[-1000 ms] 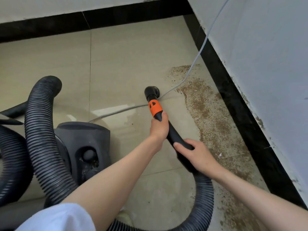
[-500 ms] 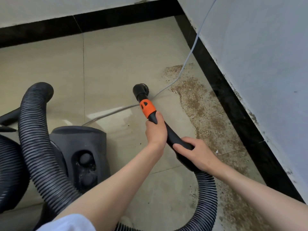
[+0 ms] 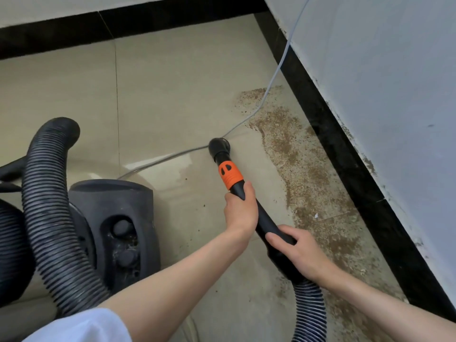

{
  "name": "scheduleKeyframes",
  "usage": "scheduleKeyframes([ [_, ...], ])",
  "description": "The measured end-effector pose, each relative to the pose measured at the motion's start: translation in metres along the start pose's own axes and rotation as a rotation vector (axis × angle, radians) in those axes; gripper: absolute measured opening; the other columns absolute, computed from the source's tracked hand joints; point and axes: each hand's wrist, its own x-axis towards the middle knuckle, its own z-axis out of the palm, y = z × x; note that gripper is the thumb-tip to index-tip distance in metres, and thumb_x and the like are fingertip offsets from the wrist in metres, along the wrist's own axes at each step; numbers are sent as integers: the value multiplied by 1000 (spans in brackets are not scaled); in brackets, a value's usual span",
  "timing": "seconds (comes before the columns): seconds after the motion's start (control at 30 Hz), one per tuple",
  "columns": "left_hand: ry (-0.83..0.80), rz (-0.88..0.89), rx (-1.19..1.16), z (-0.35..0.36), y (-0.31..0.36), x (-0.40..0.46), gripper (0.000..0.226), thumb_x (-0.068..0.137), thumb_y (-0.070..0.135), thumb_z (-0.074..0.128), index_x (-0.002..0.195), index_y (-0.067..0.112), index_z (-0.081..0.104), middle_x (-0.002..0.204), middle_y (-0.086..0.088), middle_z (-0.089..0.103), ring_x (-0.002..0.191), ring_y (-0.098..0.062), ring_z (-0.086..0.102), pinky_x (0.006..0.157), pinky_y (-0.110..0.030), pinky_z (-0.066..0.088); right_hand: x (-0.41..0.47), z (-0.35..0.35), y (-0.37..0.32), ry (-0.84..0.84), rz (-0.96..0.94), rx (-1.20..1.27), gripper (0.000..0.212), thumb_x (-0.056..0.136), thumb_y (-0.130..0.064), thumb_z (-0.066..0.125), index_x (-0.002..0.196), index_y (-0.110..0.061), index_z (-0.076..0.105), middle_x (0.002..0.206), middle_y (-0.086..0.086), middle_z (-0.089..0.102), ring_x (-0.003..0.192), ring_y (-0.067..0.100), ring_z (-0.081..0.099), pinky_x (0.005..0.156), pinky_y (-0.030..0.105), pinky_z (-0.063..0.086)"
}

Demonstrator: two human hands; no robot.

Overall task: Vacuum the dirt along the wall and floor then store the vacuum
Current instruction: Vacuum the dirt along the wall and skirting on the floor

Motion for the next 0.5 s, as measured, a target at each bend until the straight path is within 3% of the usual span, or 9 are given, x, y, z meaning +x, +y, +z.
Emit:
scheduleKeyframes([
  [0.07, 65, -29, -23, -8, -3, 1, 49, 98, 46, 35, 121, 3, 43, 106, -10, 53, 88, -23, 47, 74, -28, 35, 4, 5, -2, -62, 20, -1, 29, 90, -22, 68, 63, -15, 59, 52, -8, 58, 49, 4, 49, 51, 21, 38],
  [0.37, 237, -161, -130, -43, -43, -20, 44, 96, 45, 38, 117, 8, 49, 105, -8, 55, 91, -24, 49, 77, -29, 35, -15, 30, -5, -284, 79, -43, 30, 89, -28, 68, 60, -32, 65, 58, -13, 62, 54, 0, 53, 55, 18, 41],
  [0.5, 219, -156, -142, -47, -56, -33, 42, 97, 45, 37, 117, 10, 47, 105, -5, 55, 91, -23, 50, 77, -27, 34, -29, 36, 3, -295, 111, -41, 28, 75, -53, 68, 63, -27, 62, 61, -9, 61, 58, 5, 54, 58, 24, 42],
])
